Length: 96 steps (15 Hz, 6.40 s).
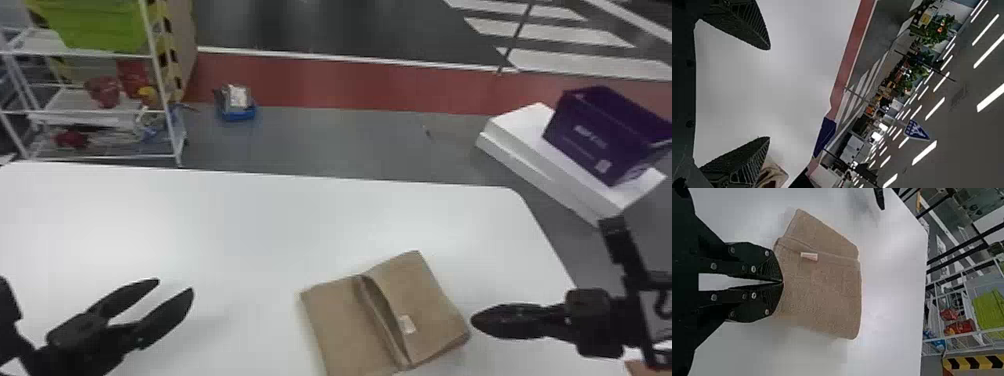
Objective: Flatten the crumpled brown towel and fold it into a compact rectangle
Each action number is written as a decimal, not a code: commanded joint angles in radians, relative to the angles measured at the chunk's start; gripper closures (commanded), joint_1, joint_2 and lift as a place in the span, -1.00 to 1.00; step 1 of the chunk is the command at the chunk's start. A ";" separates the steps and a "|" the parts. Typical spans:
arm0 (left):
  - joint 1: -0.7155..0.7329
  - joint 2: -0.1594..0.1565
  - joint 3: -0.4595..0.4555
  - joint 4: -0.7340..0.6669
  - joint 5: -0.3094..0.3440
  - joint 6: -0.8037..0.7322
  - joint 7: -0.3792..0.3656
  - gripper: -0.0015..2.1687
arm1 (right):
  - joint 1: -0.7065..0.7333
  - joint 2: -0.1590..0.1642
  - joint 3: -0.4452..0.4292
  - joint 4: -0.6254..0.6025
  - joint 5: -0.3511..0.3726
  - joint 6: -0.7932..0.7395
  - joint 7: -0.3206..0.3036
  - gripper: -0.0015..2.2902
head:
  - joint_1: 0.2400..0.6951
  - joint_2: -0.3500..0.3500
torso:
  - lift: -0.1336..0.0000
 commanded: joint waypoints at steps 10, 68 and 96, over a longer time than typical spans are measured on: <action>-0.001 -0.003 0.005 -0.003 0.002 0.009 -0.004 -0.94 | 0.017 -0.022 0.076 -0.038 0.037 -0.036 0.005 0.71 | 1.00 -0.52 | -0.85; 0.078 -0.003 0.025 -0.115 0.039 0.046 0.000 -0.94 | -0.553 0.123 0.964 0.216 0.945 -0.441 0.005 -0.70 | 1.00 0.22 | -0.85; 0.051 -0.003 -0.126 -0.086 -0.035 0.028 -0.020 -0.94 | -0.625 0.152 0.872 0.120 0.773 -0.358 0.005 0.13 | 1.00 0.23 | -0.85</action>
